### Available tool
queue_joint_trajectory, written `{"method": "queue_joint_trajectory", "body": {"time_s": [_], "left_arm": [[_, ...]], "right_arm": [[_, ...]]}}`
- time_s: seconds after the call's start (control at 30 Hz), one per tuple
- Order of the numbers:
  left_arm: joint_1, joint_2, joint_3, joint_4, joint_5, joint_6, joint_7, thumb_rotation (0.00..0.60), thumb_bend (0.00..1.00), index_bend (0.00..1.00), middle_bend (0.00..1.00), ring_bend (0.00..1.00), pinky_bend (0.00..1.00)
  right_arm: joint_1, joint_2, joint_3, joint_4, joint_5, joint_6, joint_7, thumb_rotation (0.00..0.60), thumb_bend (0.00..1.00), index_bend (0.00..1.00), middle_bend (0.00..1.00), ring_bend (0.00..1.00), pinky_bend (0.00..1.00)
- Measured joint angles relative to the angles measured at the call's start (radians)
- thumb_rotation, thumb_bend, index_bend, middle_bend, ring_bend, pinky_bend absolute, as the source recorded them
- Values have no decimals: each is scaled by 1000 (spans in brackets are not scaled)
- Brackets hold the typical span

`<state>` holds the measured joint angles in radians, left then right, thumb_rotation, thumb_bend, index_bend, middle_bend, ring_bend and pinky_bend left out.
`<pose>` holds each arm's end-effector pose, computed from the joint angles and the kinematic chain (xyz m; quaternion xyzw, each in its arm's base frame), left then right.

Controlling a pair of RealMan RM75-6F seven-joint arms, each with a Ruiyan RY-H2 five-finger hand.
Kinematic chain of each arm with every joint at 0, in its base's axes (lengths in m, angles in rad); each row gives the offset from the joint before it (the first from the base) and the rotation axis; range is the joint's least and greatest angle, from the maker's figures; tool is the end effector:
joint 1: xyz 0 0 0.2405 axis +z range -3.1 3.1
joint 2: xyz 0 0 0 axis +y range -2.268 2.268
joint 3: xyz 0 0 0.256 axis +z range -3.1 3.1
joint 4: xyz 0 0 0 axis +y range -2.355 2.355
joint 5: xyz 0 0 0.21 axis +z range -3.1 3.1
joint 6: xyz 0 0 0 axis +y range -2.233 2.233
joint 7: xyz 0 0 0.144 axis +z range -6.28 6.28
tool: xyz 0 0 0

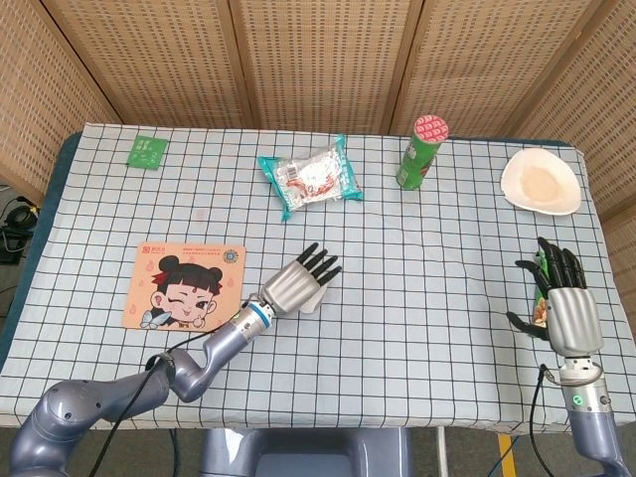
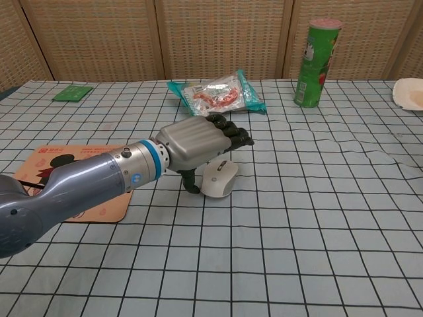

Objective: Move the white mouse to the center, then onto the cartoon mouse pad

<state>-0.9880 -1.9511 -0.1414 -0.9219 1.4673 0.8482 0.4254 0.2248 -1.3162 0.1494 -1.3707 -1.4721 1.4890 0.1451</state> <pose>-0.0683 0.3574 -0.1296 -0.8654 -0.0930 -0.3352 0.3608 -0.3044 -0.2472 0.1348 0.5604 -0.3597 0.4852 0.5668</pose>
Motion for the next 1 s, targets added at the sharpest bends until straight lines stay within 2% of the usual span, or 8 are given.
{"method": "queue_joint_trajectory", "body": {"time_s": [0.53,0.7,1.0], "left_arm": [[-8,72,0,-75,-29,-28,-8,600,0,0,0,0,0],[-23,87,-7,-86,-38,-48,-22,600,0,30,0,0,89],[-100,108,-6,-88,-53,-186,-55,600,0,131,22,3,109]], "right_arm": [[-4,5,1,-10,-11,6,2,600,158,294,22,0,8],[-3,4,2,-8,-9,1,0,600,157,305,25,0,8],[-3,4,5,-3,-5,-3,4,600,157,314,26,0,8]]}}
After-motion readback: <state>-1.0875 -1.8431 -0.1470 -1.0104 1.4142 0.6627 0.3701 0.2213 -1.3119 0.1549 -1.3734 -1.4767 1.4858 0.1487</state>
